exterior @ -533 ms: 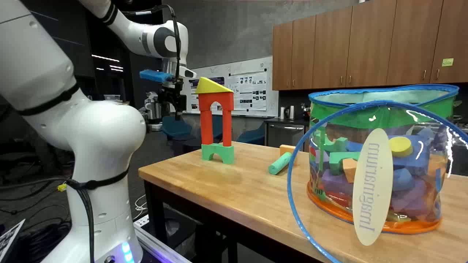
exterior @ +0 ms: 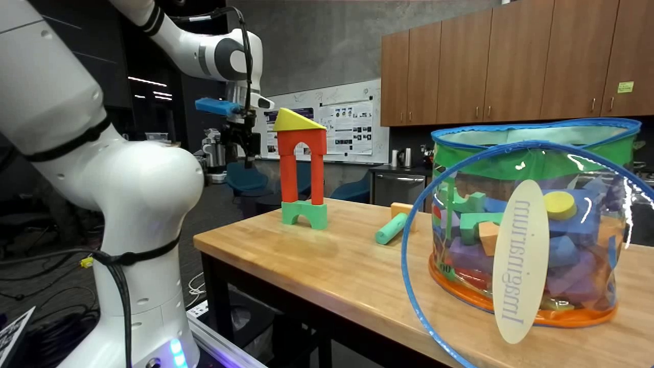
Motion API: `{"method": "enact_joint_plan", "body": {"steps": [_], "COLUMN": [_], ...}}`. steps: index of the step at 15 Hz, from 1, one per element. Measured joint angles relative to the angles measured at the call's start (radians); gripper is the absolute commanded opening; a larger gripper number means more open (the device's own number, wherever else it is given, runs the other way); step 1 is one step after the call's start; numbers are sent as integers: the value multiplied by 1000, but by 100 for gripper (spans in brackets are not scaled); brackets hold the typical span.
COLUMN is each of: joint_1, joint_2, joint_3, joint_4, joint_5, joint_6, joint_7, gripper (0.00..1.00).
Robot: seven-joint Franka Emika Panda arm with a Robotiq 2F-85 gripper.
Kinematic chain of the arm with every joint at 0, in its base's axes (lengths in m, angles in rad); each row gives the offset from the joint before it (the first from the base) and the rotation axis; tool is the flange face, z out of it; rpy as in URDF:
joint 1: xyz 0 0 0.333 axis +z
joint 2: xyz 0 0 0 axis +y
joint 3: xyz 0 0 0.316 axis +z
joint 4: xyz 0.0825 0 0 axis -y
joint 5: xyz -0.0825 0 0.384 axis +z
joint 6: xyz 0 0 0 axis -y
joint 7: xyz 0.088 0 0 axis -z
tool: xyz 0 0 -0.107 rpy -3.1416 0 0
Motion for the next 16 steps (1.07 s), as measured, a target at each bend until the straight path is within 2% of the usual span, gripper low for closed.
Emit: {"method": "enact_joint_plan", "body": {"steps": [7, 11, 16], "joint_1": [-28, -52, -110], "joint_2": [0, 0, 3], "joint_3": [47, 57, 85], "joint_4": [71, 178, 346], "joint_5": [-69, -97, -162], "joint_6": [16, -4, -112], "joint_7": [75, 147, 285], "gripper": [100, 100, 100]}}
